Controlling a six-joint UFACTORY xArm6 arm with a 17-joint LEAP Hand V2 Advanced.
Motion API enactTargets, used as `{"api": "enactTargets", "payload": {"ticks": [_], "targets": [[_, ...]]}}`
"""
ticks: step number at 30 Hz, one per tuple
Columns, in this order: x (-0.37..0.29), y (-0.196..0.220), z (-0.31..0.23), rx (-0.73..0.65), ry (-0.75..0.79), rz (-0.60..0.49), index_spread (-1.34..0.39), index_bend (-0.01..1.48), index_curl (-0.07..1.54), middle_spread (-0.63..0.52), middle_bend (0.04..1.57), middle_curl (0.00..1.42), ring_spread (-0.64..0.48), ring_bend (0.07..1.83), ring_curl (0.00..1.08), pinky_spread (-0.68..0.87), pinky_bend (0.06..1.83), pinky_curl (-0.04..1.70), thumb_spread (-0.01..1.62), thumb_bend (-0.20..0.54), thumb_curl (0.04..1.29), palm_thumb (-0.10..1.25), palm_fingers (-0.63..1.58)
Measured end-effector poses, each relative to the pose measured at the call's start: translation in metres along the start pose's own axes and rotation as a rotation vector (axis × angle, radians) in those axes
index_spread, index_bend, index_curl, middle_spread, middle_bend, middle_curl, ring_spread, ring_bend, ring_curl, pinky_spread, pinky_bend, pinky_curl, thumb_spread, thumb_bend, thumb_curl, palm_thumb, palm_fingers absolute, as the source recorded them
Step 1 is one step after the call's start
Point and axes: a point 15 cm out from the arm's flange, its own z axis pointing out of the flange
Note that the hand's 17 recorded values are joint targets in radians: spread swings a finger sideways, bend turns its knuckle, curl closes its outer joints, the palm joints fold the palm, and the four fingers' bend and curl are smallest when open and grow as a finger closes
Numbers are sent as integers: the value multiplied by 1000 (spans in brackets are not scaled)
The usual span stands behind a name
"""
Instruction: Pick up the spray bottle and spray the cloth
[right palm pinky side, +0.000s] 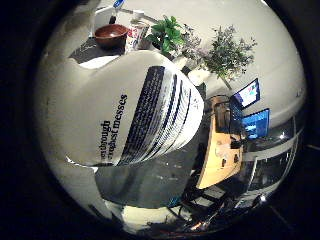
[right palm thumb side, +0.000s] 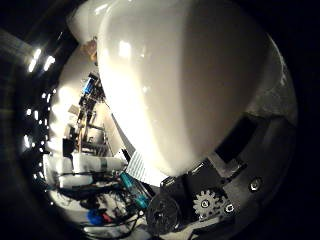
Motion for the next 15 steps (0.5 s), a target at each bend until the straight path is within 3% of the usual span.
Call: {"api": "enactTargets", "payload": {"ticks": [15], "targets": [[-60,-46,-19,169,-275,70,-212,1215,764,-165,1284,887,-248,1298,870,-226,1009,1462,836,-17,827,988,1092]]}}
